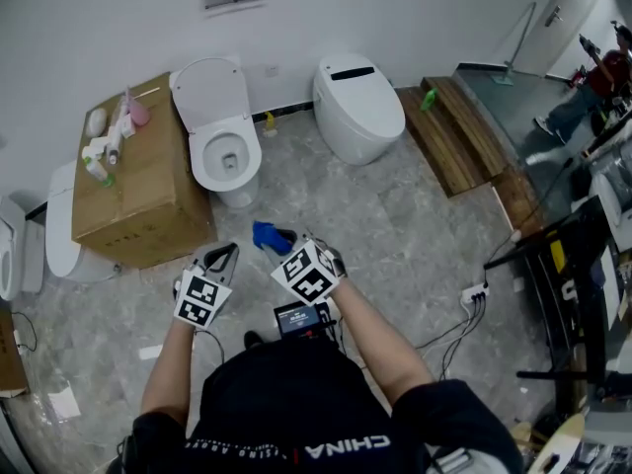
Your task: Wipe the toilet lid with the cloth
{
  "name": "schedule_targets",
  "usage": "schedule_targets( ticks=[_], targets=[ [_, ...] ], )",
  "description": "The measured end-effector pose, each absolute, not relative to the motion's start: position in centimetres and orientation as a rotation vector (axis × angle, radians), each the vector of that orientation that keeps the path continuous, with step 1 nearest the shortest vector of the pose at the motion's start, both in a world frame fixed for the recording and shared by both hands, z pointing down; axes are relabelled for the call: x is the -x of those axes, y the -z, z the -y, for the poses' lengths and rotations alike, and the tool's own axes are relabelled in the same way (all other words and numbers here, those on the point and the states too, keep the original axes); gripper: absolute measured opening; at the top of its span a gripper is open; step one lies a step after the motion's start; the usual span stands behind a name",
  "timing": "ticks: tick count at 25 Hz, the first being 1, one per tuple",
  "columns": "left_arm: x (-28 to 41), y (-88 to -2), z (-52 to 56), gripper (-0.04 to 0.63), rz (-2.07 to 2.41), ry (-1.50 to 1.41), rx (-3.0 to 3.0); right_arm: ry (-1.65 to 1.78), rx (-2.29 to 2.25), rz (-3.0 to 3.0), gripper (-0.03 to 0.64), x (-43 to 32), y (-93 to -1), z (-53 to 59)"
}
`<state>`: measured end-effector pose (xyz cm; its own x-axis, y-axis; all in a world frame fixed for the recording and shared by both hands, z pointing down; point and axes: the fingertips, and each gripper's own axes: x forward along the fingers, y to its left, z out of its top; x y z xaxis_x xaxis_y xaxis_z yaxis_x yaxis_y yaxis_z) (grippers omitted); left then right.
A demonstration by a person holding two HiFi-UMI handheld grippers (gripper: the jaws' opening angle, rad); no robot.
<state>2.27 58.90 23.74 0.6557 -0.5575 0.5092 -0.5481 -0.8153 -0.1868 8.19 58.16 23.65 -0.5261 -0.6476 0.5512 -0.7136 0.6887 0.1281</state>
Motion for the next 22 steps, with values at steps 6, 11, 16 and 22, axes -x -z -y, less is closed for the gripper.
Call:
schedule_targets(
  ticks=[6,11,16,22],
  targets=[
    [-3.5,-24.1,-58.5,0.012,-0.985,0.883,2.875,-0.172,-1.032,2.337,0.091,-9.7,-24.3,-57.7],
    [-5.4,-24.5,-57.7,0.012,-1.033,0.895,2.876,-0.184,-1.013,2.351,0.091,-11.9,-24.7,-57.3],
    [-8.1,-24.9,-57.0,0.012,-1.078,0.903,2.878,-0.205,-0.992,2.368,0.091,-14.7,-25.3,-56.2],
    [-8.8,-25.3,-54.8,0.012,-1.116,0.918,2.868,-0.235,-0.963,2.361,0.091,-16.3,-26.7,-54.5]
  ],
)
